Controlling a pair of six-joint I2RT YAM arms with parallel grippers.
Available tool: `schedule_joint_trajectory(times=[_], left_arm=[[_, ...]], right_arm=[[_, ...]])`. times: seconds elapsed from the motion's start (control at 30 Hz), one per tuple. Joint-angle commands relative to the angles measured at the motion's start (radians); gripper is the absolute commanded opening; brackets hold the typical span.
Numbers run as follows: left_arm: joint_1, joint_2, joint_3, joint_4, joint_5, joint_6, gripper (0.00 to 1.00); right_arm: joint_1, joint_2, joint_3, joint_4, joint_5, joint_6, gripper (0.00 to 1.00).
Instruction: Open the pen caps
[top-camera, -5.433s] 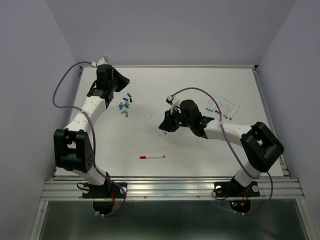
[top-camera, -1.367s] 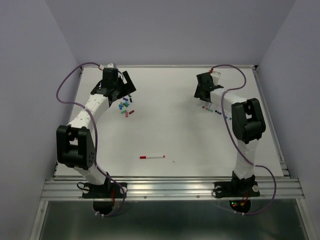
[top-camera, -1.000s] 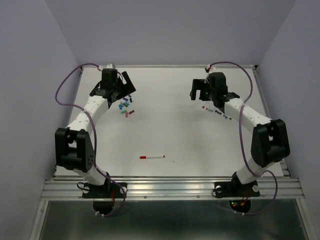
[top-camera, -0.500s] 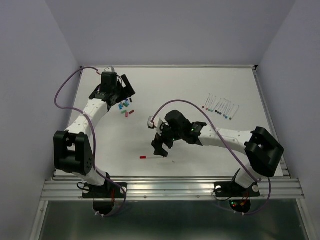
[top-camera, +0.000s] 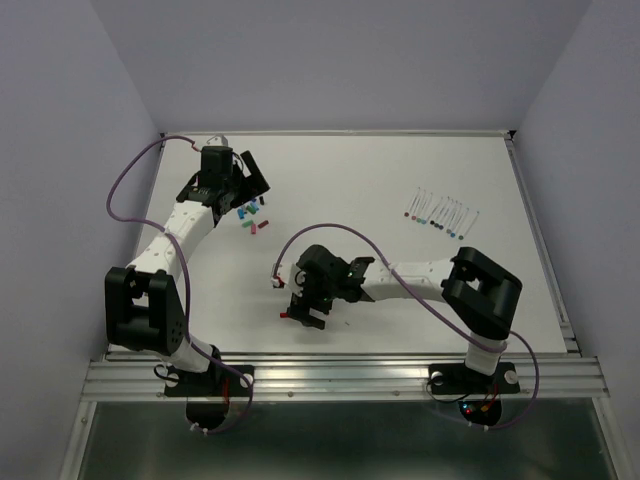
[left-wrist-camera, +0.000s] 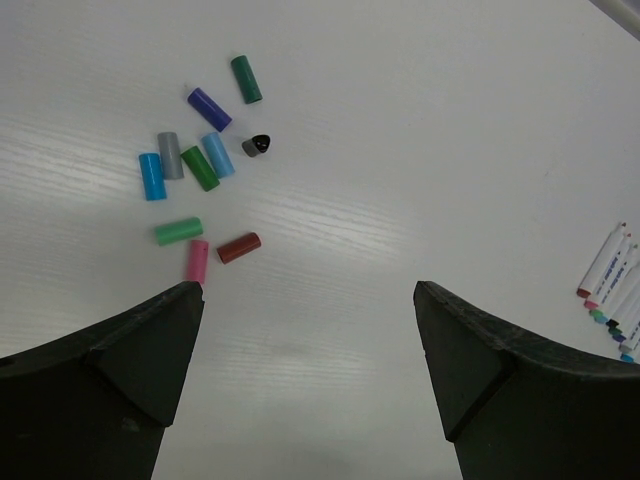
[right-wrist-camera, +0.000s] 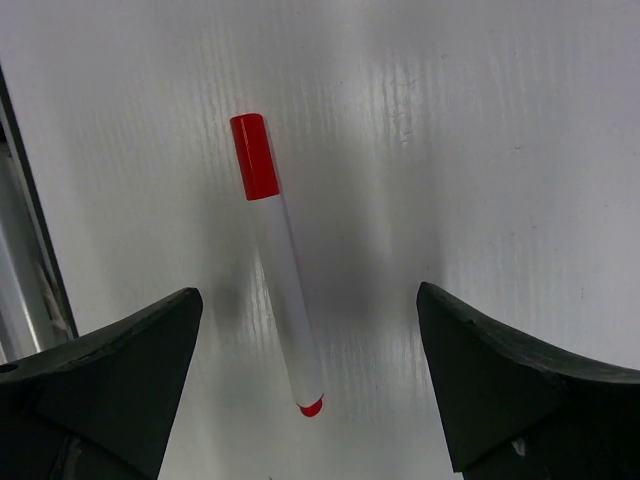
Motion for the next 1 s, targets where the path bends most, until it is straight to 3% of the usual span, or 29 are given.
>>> schedule_joint_trajectory(times=[0.0,0.1,0.23,0.27,0.37,0.5,0.63,0.77,0.97], left_arm=[[0.003,-0.048,-0.004,0.019,-0.012,0.009,0.99],[0.003,-0.053,-0.004,0.017,-0.012,0.01,0.99],[0.005,-0.059,-0.007,0.017,-0.012,0.01,0.99],[0.007,-0.06,-0.005,0.017,-0.012,0.01,0.99],[0.007,-0.061,-0.002,0.019,-0.013,0.01,0.99],[0.007,-0.07,-0.007,0.03,0.005,0.015,0.99],[0.008,-0.083,-0.034,0.074,0.068,0.017,0.99],[0.007,-0.1,-0.08,0.172,0.193,0.01,0.99],[-0.021,-0.091,-0.143,0.349,0.391,-0.059,0.99]], right_arm=[[0.044,0.056,0.045,-0.028,0.127,-0.029,0.92],[0.053,0.077,0.05,-0.045,0.165,-0.028,0.88],[0.053,0.08,0.039,-0.048,0.19,-0.02,0.44],[0.053,0.079,0.037,-0.046,0.19,-0.022,0.25],[0.053,0.074,0.036,-0.023,0.207,-0.032,0.05],[0.021,0.024,0.019,0.073,0.224,0.027,0.01],[-0.118,-0.053,0.011,0.21,0.214,0.188,0.01],[-0.322,-0.093,0.053,0.306,0.019,0.383,0.01],[-0.389,-0.076,0.103,0.374,-0.094,0.541,0.01]])
